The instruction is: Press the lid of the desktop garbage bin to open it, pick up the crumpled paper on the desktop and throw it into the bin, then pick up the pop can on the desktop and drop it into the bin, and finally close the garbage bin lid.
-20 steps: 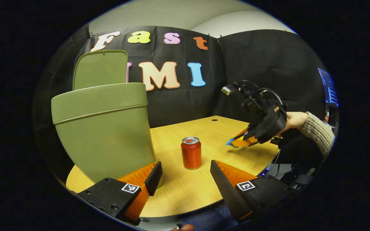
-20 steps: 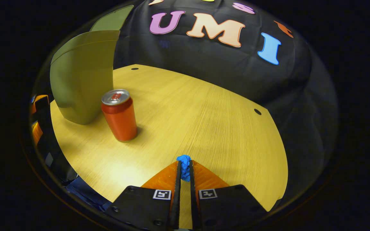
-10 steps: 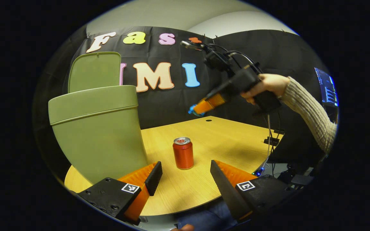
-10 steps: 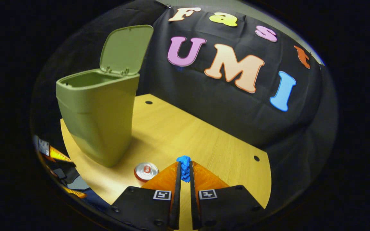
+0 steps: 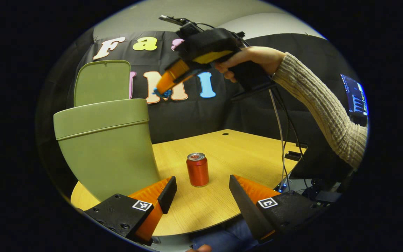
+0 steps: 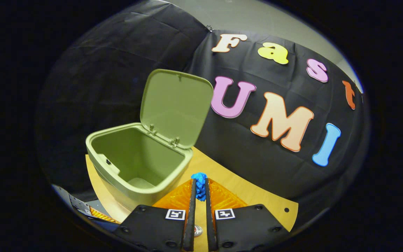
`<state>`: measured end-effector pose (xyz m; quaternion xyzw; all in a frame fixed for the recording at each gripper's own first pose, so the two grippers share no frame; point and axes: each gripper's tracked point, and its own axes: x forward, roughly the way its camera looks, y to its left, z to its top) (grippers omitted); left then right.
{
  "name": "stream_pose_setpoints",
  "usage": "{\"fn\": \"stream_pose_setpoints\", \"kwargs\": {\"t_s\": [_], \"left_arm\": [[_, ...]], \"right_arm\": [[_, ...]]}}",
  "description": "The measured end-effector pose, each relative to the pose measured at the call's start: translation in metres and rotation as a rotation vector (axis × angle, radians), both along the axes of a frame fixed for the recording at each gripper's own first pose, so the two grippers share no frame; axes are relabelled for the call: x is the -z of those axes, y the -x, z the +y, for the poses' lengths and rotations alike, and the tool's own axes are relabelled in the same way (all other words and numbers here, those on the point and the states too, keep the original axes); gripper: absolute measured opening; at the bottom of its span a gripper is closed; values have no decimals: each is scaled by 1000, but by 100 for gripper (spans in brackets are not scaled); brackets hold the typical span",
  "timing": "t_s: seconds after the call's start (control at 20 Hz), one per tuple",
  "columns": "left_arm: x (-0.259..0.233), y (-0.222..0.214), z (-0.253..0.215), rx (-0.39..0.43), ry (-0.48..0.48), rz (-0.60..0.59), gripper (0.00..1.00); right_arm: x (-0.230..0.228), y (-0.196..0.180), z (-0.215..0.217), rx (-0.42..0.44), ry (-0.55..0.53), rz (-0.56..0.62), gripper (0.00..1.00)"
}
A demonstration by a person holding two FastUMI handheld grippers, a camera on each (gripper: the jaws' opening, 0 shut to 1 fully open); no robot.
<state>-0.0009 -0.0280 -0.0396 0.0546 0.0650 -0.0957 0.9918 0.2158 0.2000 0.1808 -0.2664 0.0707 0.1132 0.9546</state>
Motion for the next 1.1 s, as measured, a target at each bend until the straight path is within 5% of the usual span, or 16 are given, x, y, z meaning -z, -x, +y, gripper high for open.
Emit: {"fn": "stream_pose_setpoints", "kwargs": {"t_s": [0.45,0.5,0.55,0.8,1.1], "left_arm": [[-14,6,6,-6,9,-23,94],[-16,6,7,-8,10,-29,93],[-17,6,7,-11,10,-30,94],[-19,6,6,-5,6,-39,93],[-11,6,1,-2,-1,-18,94]], "right_arm": [[11,0,90,-178,14,48,21],[13,-2,90,-179,22,55,36],[20,-3,93,-176,31,60,36],[22,1,92,-175,25,49,100],[0,18,42,-126,-23,-45,100]]}}
